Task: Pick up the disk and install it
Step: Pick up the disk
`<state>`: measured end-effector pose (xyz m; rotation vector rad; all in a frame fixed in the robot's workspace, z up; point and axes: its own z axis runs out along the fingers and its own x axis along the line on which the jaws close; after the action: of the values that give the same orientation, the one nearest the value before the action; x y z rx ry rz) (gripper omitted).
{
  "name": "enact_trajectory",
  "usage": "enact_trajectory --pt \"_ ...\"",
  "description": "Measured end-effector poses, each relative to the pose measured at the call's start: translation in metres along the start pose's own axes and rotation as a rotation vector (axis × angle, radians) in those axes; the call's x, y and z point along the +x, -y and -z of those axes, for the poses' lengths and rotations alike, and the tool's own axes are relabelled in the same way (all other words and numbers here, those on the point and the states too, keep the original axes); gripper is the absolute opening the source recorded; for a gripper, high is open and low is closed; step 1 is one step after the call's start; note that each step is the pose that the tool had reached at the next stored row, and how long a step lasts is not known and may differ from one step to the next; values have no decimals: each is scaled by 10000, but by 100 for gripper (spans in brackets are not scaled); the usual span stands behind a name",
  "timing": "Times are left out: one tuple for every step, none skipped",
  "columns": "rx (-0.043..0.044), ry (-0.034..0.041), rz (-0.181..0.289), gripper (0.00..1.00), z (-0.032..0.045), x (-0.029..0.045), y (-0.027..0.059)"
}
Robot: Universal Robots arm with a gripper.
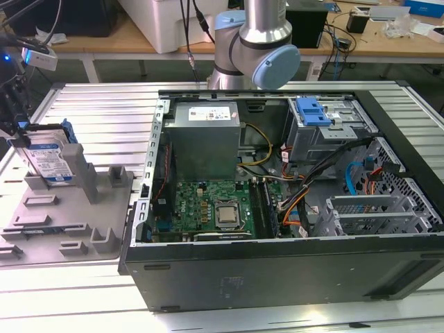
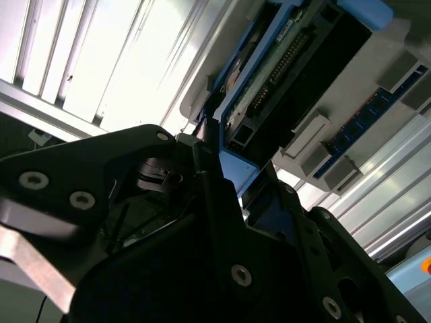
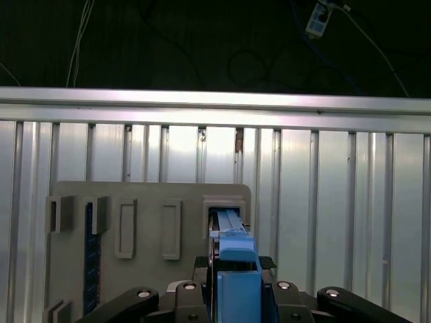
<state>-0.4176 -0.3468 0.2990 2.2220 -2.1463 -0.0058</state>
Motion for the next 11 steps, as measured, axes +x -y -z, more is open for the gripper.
enact_trajectory --pt "-1 -13 -1 37 2 0 0" --pt "0 -18 0 37 4 0 1" --pt "1 -20 -1 37 6 0 1" --pt "-2 -28 -1 37 13 1 0" --pt "-2 -34 -1 37 17 1 0" --pt "-1 -39 -1 37 20 1 0" --pt "-2 -49 -2 37 25 1 -1" --pt "-3 -61 -2 37 32 1 -1" --pt "-4 -69 -2 37 38 1 -1" --pt "-5 -74 -3 37 41 2 -2" --pt "-5 -86 -3 37 50 2 -2"
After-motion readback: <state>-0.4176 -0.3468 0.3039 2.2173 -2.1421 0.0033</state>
